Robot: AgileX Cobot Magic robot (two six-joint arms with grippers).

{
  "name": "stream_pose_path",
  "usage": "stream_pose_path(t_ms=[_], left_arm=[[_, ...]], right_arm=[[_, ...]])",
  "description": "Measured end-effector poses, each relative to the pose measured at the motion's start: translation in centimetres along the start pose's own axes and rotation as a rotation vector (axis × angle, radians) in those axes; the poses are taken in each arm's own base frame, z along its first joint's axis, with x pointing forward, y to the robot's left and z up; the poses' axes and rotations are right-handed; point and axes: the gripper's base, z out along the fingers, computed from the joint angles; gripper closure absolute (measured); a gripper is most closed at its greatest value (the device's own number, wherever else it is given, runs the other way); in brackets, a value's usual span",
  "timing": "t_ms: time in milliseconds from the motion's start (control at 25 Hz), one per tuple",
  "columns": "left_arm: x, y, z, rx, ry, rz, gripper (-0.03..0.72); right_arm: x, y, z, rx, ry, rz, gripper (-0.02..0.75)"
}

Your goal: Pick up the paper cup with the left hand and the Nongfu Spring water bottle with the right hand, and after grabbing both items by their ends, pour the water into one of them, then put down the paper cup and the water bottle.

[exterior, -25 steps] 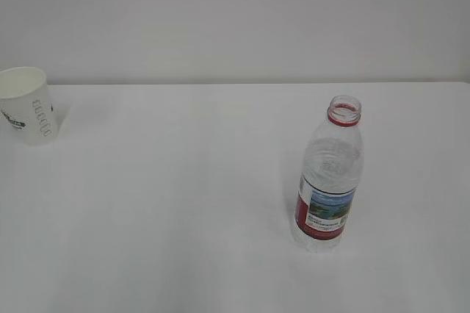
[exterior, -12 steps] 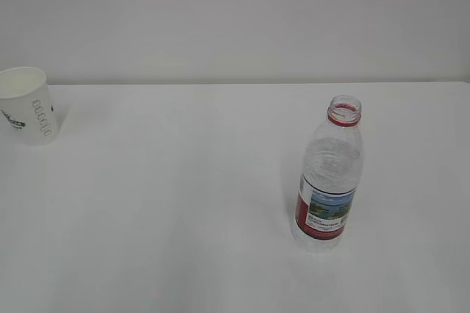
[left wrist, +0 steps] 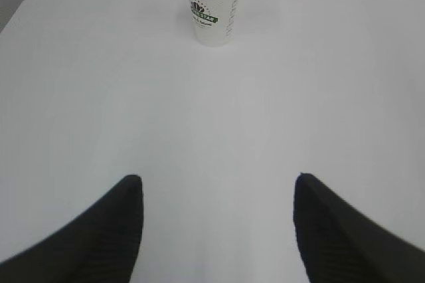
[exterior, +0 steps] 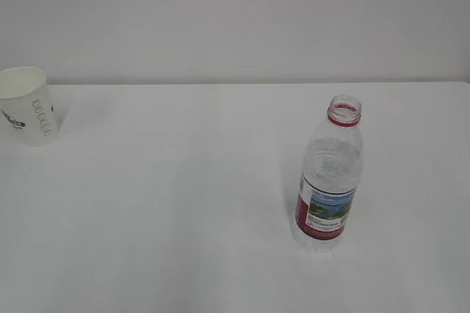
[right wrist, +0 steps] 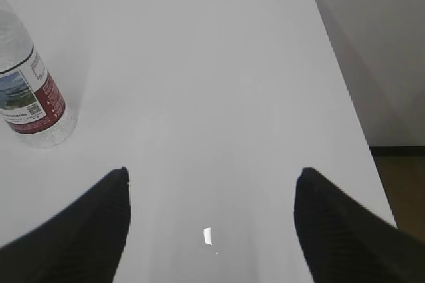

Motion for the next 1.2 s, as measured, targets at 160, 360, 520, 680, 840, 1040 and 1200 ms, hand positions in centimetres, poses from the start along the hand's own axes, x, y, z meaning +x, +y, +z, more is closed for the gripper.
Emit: stream_pose_path(t_ms=[160, 360, 520, 680, 840, 1040, 1200], left_arm=[[0.0, 0.0, 0.0, 0.000, 0.000, 0.000, 0.174], [0.0, 0.0, 0.0, 0.000, 0.000, 0.000, 0.174], [0.0, 0.0, 0.0, 0.000, 0.000, 0.000, 0.174], [0.0, 0.0, 0.0, -0.002, 0.000, 0.001, 0.174], [0.0, 0.0, 0.0, -0.004, 0.000, 0.002, 0.174], [0.0, 0.0, 0.0, -0.005, 0.002, 0.003, 0.174], [-0.3, 0.0, 0.4, -0.007, 0.029, 0.003, 0.174]], right_arm=[[0.0, 0.0, 0.0, 0.000, 0.000, 0.000, 0.158], [0.0, 0.0, 0.0, 0.000, 0.000, 0.000, 0.158], [0.0, 0.0, 0.0, 0.002, -0.004, -0.001, 0.158], [-0.1, 0.1, -0.1, -0.009, -0.008, 0.005, 0.158], [-0.3, 0.2, -0.3, -0.025, -0.024, 0.012, 0.158], [-1.2, 0.2, -0.5, -0.029, -0.051, 0.015, 0.158], [-2.1, 0.2, -0.2, -0.030, -0.034, 0.014, 0.158]])
